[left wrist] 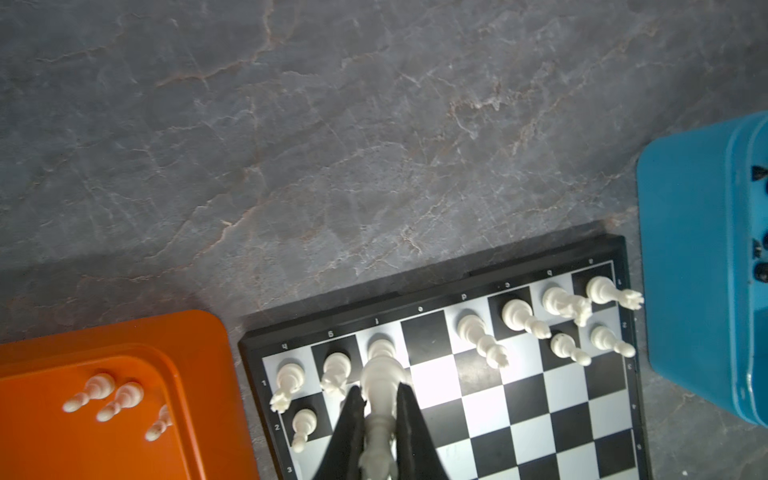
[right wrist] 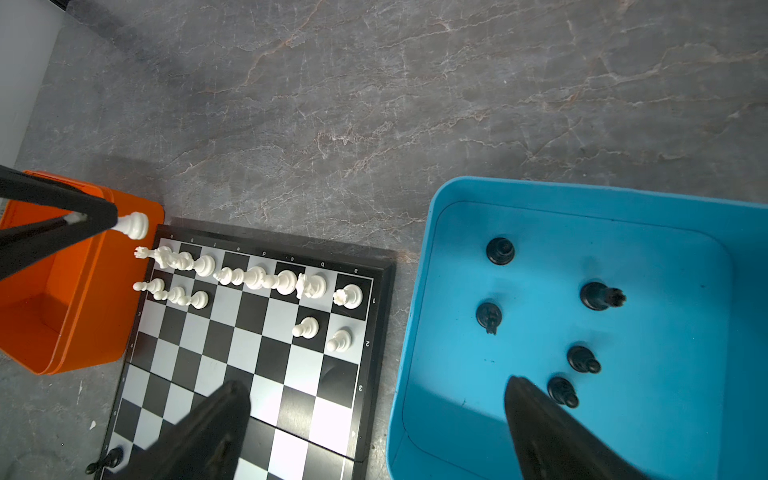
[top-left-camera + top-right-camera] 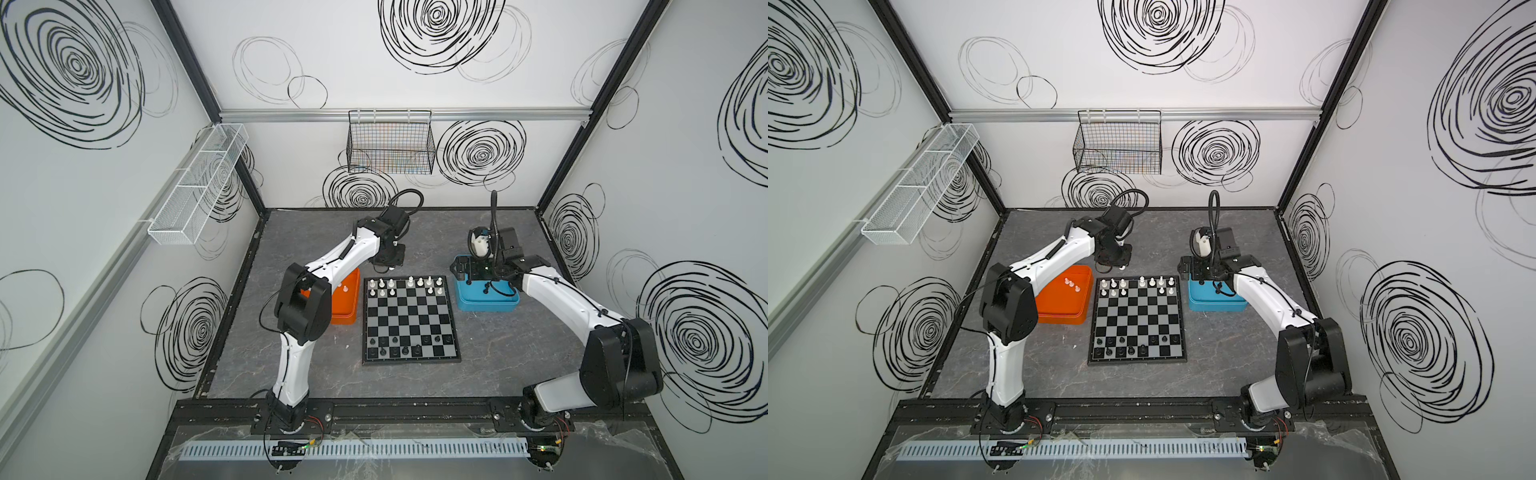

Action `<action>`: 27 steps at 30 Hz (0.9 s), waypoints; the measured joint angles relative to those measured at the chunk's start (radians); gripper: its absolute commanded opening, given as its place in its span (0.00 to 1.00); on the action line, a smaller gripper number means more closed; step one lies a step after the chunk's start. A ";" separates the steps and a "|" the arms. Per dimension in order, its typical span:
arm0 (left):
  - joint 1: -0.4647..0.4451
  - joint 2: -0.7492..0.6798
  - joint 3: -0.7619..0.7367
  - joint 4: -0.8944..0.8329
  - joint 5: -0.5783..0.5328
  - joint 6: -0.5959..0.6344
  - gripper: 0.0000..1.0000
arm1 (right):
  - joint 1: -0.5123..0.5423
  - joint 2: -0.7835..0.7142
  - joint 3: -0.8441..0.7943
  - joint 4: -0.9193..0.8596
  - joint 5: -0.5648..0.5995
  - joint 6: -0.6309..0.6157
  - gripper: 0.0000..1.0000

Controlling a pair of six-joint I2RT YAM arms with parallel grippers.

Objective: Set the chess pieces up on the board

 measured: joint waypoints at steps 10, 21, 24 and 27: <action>-0.045 0.060 0.058 -0.026 0.011 0.015 0.14 | -0.005 0.000 0.000 0.000 0.000 -0.006 1.00; -0.061 0.129 0.062 -0.034 0.008 0.035 0.14 | -0.008 0.000 0.000 0.000 -0.003 -0.006 1.00; -0.064 0.136 0.062 -0.034 0.003 0.038 0.15 | -0.011 0.000 -0.002 0.000 -0.005 -0.006 1.00; -0.068 0.143 0.062 -0.034 -0.003 0.040 0.15 | -0.011 0.000 -0.006 0.000 -0.007 -0.006 1.00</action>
